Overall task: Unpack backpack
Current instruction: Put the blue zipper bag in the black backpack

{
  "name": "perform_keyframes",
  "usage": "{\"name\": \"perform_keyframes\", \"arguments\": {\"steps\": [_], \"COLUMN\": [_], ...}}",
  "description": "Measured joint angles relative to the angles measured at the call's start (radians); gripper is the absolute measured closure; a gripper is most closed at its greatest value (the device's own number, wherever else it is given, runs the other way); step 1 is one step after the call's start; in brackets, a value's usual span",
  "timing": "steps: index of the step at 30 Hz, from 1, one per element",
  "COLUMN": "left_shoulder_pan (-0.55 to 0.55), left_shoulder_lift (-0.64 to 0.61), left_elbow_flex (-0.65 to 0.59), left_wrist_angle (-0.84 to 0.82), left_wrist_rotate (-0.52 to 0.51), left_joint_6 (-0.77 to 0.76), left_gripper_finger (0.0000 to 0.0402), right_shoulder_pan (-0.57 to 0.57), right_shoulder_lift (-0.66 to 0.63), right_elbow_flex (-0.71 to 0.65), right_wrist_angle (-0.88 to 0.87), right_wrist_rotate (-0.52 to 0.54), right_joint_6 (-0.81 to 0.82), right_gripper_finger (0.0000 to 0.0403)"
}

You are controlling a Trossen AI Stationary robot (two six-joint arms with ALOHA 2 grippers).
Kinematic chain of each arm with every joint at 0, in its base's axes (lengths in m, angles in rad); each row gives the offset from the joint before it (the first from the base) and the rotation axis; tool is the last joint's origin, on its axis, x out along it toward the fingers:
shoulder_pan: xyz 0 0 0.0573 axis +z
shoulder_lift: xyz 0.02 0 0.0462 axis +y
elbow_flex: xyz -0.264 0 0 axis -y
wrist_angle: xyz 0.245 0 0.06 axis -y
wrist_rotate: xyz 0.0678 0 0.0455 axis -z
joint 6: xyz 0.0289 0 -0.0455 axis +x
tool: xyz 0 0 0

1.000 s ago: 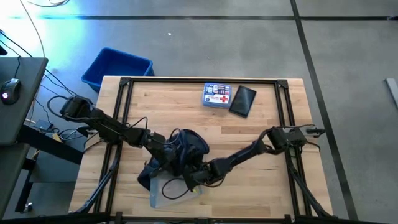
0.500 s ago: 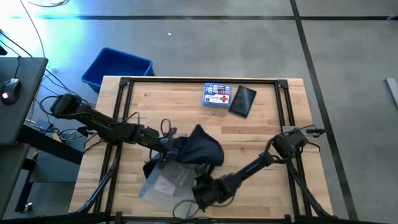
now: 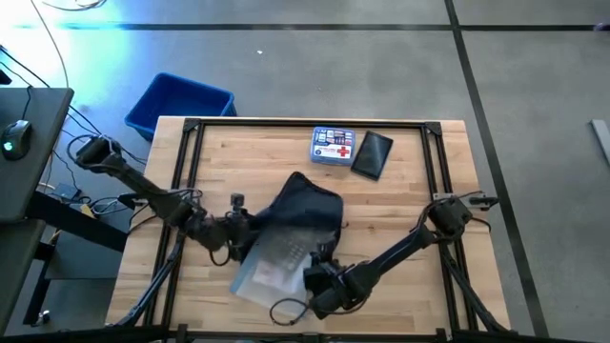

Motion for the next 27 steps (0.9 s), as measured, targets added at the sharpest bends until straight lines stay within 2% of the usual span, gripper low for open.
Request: {"name": "perform_keyframes", "arguments": {"steps": [4, 8, 11, 15, 18, 24, 27], "left_shoulder_pan": [-0.083, -0.167, -0.222, -0.275, -0.282, -0.248, -0.206], "left_shoulder_lift": [0.000, 0.022, 0.081, 0.228, 0.369, 0.616, 0.708], "left_elbow_flex": [0.043, 0.050, 0.050, 0.056, 0.103, 0.286, 0.384], "left_wrist_angle": [-0.035, -0.036, -0.037, 0.024, 0.072, 0.113, 0.123], "left_wrist_rotate": [-0.015, 0.095, 0.104, 0.107, 0.111, 0.104, 0.076], "left_joint_6": [-0.033, -0.037, -0.101, -0.128, -0.110, 0.019, 0.035], "left_gripper_finger": [0.0271, 0.0271, 0.0272, 0.0276, 0.0283, 0.0295, 0.0295], "right_shoulder_pan": [-0.023, -0.040, -0.059, -0.087, -0.103, -0.111, -0.111], "right_shoulder_lift": [-0.010, -0.025, -0.058, -0.115, -0.144, -0.168, -0.172], "right_elbow_flex": [0.000, 0.001, 0.001, 0.001, 0.001, 0.002, 0.002], "right_wrist_angle": [-0.018, -0.065, -0.114, -0.175, -0.185, -0.187, -0.187], "right_wrist_rotate": [-0.026, -0.035, -0.068, -0.084, -0.128, -0.158, -0.165], "right_joint_6": [0.085, 0.158, 0.226, 0.293, 0.290, 0.260, 0.260], "right_gripper_finger": [0.0403, 0.0403, 0.0403, 0.0403, 0.0403, 0.0403, 0.0403]}}
